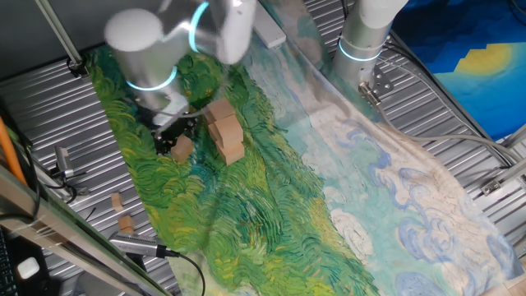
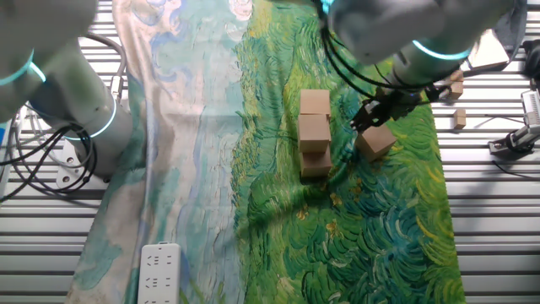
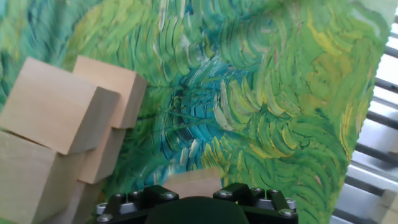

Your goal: Stack the blocks into a pyramid shape

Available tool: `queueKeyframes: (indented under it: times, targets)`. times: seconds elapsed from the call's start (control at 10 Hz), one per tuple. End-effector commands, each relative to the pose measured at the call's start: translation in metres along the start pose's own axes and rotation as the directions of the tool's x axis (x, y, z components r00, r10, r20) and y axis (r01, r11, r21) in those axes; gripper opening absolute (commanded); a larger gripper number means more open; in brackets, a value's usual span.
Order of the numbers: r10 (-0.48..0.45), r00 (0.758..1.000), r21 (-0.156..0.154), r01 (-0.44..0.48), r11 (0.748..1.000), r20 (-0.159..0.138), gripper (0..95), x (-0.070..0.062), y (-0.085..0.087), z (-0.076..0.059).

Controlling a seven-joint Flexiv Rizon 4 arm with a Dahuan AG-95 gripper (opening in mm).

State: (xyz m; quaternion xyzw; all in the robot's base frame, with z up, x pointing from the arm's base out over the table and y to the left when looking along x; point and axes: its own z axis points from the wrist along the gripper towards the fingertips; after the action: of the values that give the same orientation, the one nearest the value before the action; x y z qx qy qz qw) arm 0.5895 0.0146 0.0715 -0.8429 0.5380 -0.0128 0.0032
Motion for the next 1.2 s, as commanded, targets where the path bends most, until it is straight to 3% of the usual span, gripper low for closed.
queueKeyframes:
  times: [0.1,1.2]
  targets:
    - [-0.03,0.999,0.042,0.028,0.999,0.042,76.0,0.0,-0.0023,0.0008]
    - [-0.022,0.998,0.053,0.018,0.998,0.063,76.0,-0.0001,-0.002,0.0024]
